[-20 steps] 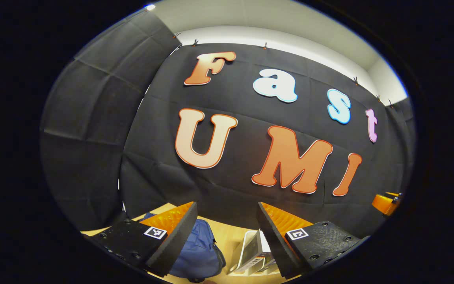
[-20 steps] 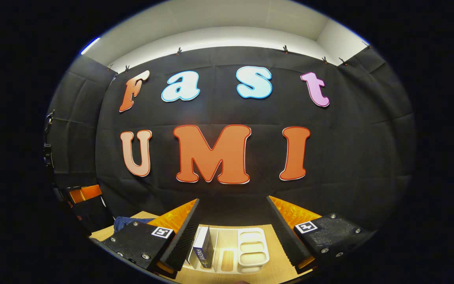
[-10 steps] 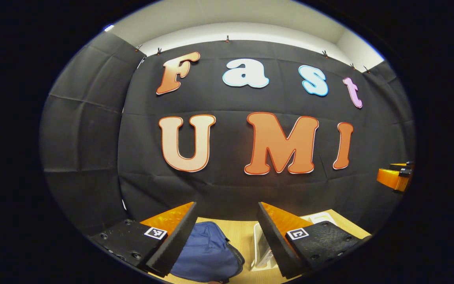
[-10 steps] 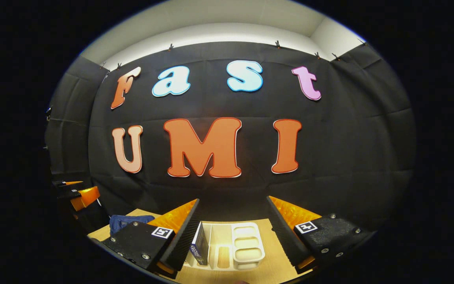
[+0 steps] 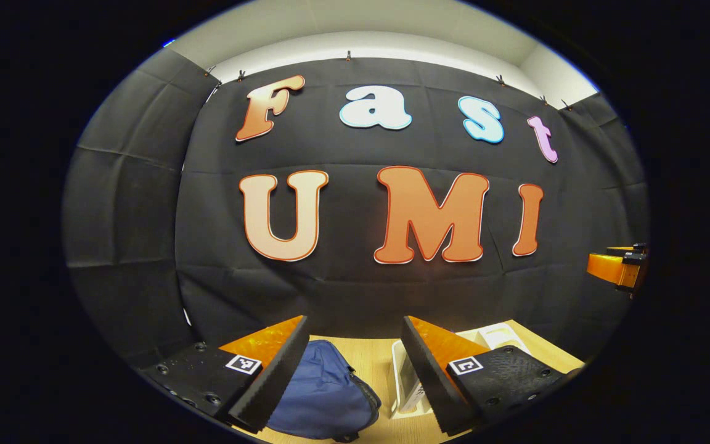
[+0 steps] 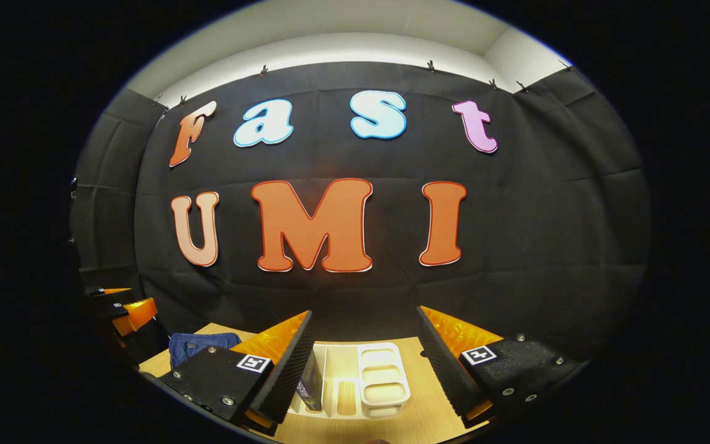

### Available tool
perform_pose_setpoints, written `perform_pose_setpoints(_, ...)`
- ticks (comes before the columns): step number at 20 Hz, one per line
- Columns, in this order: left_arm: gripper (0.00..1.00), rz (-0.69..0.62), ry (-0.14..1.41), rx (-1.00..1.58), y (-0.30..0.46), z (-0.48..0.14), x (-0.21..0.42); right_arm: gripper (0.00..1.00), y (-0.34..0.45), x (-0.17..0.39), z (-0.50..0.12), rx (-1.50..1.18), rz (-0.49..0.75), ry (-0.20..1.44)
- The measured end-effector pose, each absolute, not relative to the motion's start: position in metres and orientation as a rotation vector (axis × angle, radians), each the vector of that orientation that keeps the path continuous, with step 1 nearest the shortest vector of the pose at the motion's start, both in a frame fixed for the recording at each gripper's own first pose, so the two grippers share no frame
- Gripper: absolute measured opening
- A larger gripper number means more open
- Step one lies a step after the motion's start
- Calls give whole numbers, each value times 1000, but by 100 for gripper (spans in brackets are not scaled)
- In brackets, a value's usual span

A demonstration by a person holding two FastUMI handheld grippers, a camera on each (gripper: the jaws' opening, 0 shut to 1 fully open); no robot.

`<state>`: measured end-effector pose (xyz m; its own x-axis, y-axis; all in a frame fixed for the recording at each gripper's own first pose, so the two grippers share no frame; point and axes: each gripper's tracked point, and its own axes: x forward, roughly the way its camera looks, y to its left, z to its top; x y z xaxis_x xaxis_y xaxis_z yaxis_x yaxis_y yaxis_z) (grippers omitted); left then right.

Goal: Open the schoolbag, grab two books from the bookshelf and put them into the schoolbag.

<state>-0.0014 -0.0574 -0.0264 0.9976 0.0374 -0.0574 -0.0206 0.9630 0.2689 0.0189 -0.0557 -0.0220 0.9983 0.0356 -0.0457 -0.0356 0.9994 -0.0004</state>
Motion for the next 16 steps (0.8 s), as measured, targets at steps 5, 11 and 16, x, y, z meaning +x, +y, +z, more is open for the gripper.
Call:
perform_pose_setpoints(5, 94, 21, 91, 240, -44, -37, -4, 97, -51, 19, -26, -3, 36, 60)
perform_pose_setpoints(11, 94, 35, 112, 215, -23, -39, -3, 97, -45, 19, -24, -10, 35, 53)
perform_pose_setpoints(16, 94, 71, 94, 225, -6, -29, -1, 97, -37, 20, -23, -24, 49, 52)
